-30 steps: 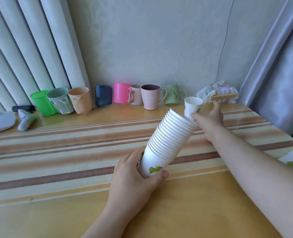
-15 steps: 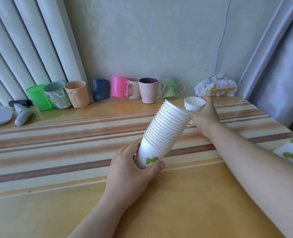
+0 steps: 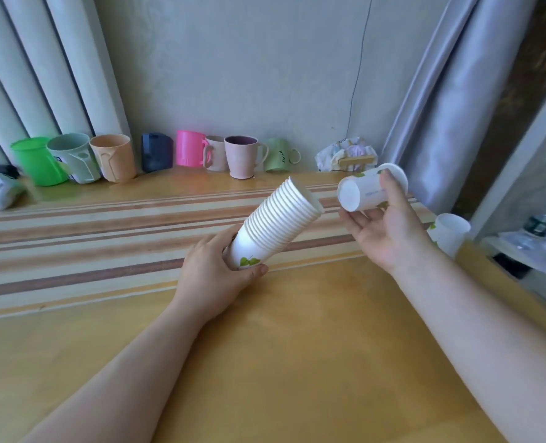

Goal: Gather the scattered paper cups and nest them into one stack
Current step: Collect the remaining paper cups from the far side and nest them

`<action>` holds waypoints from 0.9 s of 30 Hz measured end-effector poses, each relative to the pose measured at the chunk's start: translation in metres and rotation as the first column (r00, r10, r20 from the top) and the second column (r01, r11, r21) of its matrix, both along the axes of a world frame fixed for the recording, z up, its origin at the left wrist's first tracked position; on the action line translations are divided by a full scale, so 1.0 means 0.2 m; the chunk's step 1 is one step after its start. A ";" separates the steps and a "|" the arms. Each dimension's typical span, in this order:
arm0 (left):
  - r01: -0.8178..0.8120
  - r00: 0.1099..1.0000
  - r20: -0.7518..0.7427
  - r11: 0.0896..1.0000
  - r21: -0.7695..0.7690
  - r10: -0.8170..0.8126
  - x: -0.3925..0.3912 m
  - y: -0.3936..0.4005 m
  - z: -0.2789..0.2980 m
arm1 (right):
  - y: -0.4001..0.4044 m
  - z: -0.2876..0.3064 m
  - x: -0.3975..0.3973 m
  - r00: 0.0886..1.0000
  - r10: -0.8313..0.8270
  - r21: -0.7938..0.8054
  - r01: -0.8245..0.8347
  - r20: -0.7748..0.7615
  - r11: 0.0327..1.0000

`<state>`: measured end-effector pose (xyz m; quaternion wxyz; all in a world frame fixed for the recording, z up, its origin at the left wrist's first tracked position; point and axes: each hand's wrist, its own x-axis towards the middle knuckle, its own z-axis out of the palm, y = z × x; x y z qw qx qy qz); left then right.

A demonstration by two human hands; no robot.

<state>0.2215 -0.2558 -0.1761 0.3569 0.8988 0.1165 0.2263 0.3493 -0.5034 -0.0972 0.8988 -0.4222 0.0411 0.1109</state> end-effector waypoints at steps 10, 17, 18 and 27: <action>0.008 1.000 0.011 0.999 0.032 -0.008 0.00 0.02 -0.02 | 0.15 0.03 -0.17 0.962 0.214 -0.203 -0.178 0.171 0.963; 0.006 1.000 0.025 0.999 0.039 -0.007 0.01 0.01 -0.02 | 0.21 0.00 -0.20 0.969 0.172 -0.207 -0.134 0.179 0.969; 0.005 1.000 0.025 0.999 0.038 -0.006 0.01 0.01 -0.02 | 0.21 0.00 -0.20 0.968 0.172 -0.218 -0.130 0.184 0.967; -0.001 1.000 0.015 1.000 -0.013 0.002 0.01 0.02 -0.02 | 0.09 -0.06 -0.26 0.917 0.299 -0.483 -0.143 0.264 0.864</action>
